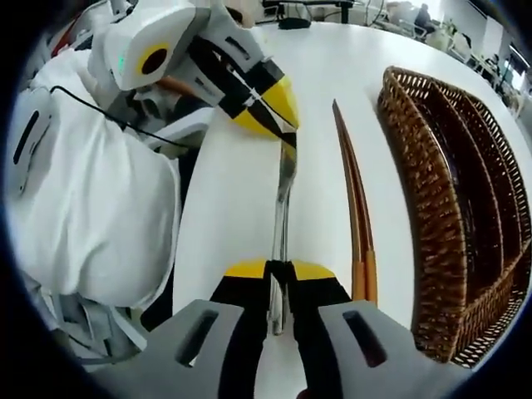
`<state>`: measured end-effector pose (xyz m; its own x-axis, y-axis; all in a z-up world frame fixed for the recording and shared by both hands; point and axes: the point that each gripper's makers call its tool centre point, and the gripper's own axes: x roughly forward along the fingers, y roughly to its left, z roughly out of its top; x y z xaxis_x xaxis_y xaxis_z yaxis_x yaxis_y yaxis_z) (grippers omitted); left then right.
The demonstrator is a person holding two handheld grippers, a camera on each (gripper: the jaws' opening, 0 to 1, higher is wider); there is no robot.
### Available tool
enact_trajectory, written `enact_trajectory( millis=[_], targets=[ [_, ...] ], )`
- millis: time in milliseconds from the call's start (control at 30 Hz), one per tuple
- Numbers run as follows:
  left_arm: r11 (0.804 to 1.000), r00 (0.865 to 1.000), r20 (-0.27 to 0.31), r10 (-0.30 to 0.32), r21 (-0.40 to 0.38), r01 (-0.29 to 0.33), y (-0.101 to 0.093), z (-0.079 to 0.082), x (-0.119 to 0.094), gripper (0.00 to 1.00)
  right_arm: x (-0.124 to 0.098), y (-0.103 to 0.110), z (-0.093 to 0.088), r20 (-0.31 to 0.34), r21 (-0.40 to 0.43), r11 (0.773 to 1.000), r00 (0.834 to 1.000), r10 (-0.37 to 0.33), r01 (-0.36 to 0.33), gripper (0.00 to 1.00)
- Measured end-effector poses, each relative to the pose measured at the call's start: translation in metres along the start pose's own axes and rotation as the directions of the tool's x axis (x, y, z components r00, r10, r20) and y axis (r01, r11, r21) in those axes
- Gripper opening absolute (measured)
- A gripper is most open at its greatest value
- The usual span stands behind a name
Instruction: Arrange the knives, forks, and spoons in their matching storage slots by inserting each utensil handle-first until every utensil is classified and aligned in the correct compartment
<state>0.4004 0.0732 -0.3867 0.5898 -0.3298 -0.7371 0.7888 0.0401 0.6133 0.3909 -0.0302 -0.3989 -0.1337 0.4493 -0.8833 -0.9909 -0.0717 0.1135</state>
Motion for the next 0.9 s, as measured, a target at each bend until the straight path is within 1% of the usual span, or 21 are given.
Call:
enact_trajectory(
  millis=[300,400,467,500,667,900],
  targets=[
    [0.999,1.000,0.007,-0.024,-0.026,0.024,0.0017,-0.0017,-0.0005,0.13,-0.0003,0.0000,0.0018,-0.004,-0.020,1.000,1.000,-0.015,0.015,0.07],
    [0.998,0.998,0.014,-0.053,-0.045,0.054,0.0003,-0.0018,-0.0015,0.13,0.0005,0.0005,0.0022,-0.006,-0.024,1.000,1.000,-0.018,0.018,0.07],
    [0.991,0.994,0.052,-0.095,-0.089,0.100,-0.0031,0.0019,-0.0023,0.14,0.0014,0.0010,0.0027,-0.006,-0.033,0.999,1.000,-0.021,0.020,0.06],
    [0.989,0.993,0.063,-0.102,-0.103,0.109,-0.0027,0.0028,-0.0026,0.15,0.0013,0.0018,0.0036,-0.004,-0.033,0.999,1.000,-0.021,0.021,0.06],
    [0.980,0.988,0.069,-0.142,-0.133,0.150,-0.0022,-0.0004,-0.0018,0.16,0.0011,0.0045,0.0043,-0.005,-0.046,0.999,1.000,-0.025,0.025,0.05],
    [0.958,0.975,0.091,-0.203,-0.188,0.217,-0.0037,-0.0029,-0.0006,0.15,0.0013,0.0055,0.0044,-0.005,-0.076,0.996,0.999,-0.037,0.036,0.05]
  ],
)
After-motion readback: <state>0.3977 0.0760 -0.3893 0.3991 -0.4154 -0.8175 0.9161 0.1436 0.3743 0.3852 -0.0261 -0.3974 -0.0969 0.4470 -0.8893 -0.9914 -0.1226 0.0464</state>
